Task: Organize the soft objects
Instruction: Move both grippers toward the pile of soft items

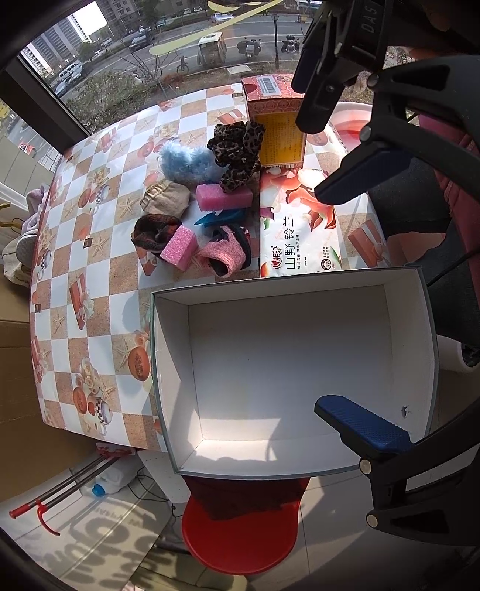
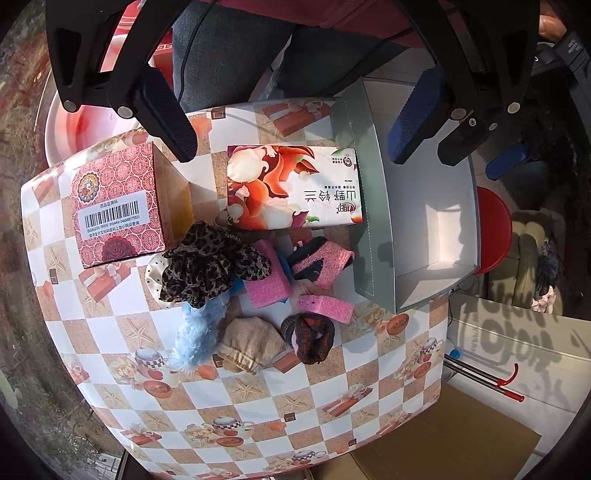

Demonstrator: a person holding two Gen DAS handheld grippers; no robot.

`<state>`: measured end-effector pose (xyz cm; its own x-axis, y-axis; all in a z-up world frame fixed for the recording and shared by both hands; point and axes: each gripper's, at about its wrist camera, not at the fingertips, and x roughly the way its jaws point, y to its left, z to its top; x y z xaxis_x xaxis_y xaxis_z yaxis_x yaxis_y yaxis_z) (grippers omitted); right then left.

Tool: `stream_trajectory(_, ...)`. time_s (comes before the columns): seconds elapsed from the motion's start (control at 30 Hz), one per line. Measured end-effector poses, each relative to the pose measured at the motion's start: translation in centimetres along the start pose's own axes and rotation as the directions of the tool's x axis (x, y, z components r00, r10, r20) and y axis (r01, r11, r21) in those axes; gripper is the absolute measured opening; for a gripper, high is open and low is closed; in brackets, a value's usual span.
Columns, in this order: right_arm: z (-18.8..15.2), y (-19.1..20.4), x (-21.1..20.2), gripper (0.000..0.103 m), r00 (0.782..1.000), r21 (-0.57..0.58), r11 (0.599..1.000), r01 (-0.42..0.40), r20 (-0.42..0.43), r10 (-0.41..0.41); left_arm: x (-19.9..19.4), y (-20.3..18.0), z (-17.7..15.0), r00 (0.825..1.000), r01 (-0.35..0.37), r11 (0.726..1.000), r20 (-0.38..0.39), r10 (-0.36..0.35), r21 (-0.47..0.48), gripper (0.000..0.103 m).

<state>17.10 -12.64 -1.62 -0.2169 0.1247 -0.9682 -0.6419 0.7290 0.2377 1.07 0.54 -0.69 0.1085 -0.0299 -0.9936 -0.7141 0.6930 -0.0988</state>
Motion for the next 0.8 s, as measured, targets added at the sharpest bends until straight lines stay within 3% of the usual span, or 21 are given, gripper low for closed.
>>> stream_trajectory(0.2, -0.4, -0.8, -0.2, 0.103, 0.999, 0.048, 0.998, 0.045, -0.019, -0.044, 1.1, -0.5, -0.1, 1.0, 0.015, 0.999, -0.017, -0.014, 0.032, 0.103)
stream_trajectory(0.6, -1.0, -3.0, -2.0, 0.103, 0.993, 0.108, 0.992, 0.072, 0.082, -0.081, 3.3, -1.9, -0.4, 0.999, -0.025, 0.996, -0.033, 0.028, 0.091, 0.103)
stream_trajectory(0.8, 0.6, -5.4, -3.0, 0.103, 0.991, 0.151, 0.986, 0.069, 0.104, -0.085, 3.7, -3.1, 0.1, 0.998, -0.048, 0.992, -0.031, 0.052, 0.117, 0.103)
